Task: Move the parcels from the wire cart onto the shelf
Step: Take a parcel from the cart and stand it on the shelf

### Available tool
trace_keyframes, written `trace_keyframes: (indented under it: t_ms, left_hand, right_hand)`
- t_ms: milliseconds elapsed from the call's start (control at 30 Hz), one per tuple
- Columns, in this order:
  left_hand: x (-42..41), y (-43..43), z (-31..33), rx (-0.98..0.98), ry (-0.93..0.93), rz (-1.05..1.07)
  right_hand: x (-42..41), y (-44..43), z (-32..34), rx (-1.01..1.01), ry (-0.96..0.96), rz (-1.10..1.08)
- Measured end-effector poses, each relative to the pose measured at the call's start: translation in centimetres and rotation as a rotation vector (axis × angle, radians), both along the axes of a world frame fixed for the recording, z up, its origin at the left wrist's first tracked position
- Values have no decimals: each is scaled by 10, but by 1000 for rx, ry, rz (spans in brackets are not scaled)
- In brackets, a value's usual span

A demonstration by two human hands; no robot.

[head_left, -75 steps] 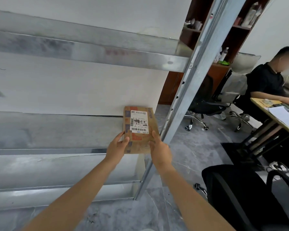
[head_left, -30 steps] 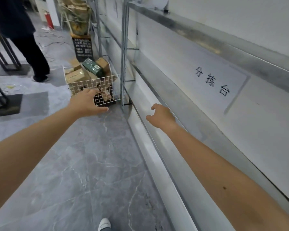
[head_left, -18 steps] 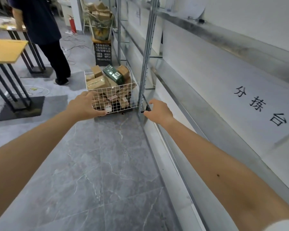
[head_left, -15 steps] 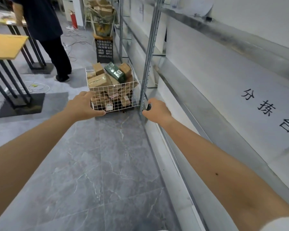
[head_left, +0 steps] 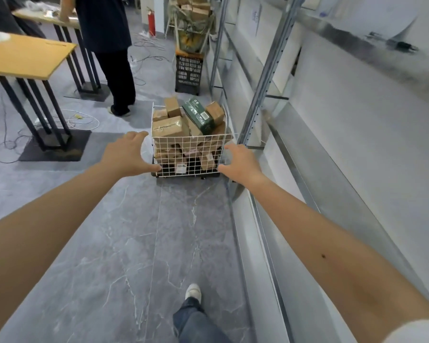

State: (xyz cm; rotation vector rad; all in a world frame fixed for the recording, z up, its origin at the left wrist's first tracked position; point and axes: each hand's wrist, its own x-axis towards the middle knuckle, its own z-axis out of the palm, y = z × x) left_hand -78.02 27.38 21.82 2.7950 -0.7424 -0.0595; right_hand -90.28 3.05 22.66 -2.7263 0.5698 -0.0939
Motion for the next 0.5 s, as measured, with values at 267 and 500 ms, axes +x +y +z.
trace_keyframes:
  t_ms: [267, 500]
  left_hand:
    - [99, -76, 1, 90, -76, 3]
    - [161, -101, -12, 83, -41, 27]
  right_hand:
    - [107, -76, -2, -100, 38, 119]
    - [176, -102, -18, -93, 58, 138]
